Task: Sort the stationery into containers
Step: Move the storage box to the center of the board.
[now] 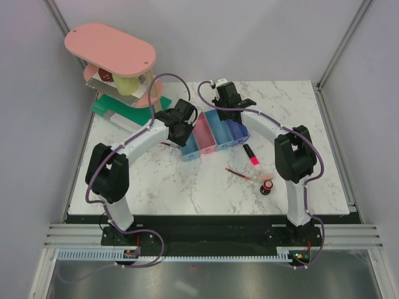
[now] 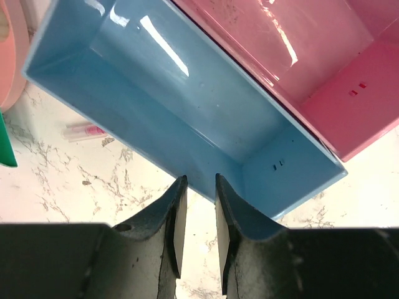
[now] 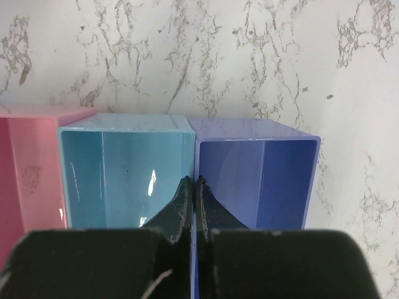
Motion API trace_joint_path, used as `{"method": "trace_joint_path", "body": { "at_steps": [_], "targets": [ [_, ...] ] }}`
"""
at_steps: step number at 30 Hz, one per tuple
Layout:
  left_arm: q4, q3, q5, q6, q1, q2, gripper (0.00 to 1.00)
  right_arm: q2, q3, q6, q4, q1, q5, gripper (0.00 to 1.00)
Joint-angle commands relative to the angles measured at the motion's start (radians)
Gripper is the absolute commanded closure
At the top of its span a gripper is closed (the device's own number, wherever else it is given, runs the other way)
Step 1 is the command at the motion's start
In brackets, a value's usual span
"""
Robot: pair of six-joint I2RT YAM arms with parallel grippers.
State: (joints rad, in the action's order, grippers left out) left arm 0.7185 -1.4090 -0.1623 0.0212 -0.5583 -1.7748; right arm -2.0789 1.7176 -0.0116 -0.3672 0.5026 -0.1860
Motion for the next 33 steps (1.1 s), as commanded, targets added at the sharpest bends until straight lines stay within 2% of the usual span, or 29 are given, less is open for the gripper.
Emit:
{"method": "trace_joint_path", "body": {
  "at_steps": [1, 9, 22, 33],
  "targets": [
    [-0.030, -0.047, 0.007, 0.040, -0.003, -0.014, 0.69, -0.029, 0.016, 0.027, -0.026, -0.030, -0.044, 1.00],
    [-0.044, -0.094, 0.021, 0.066, -0.002, -0.044, 0.69, -0.063, 0.028, 0.033, -0.015, -0.068, -0.055, 1.00],
    [-0.045, -0.306, 0.010, 0.108, -0.002, -0.219, 0.69, -0.106, 0.040, 0.041, -0.003, -0.121, -0.078, 1.00],
    [-0.070, -0.341, 0.006, 0.125, -0.002, -0.275, 0.69, -0.139, 0.063, 0.042, -0.003, -0.159, -0.067, 1.00]
  ]
}}
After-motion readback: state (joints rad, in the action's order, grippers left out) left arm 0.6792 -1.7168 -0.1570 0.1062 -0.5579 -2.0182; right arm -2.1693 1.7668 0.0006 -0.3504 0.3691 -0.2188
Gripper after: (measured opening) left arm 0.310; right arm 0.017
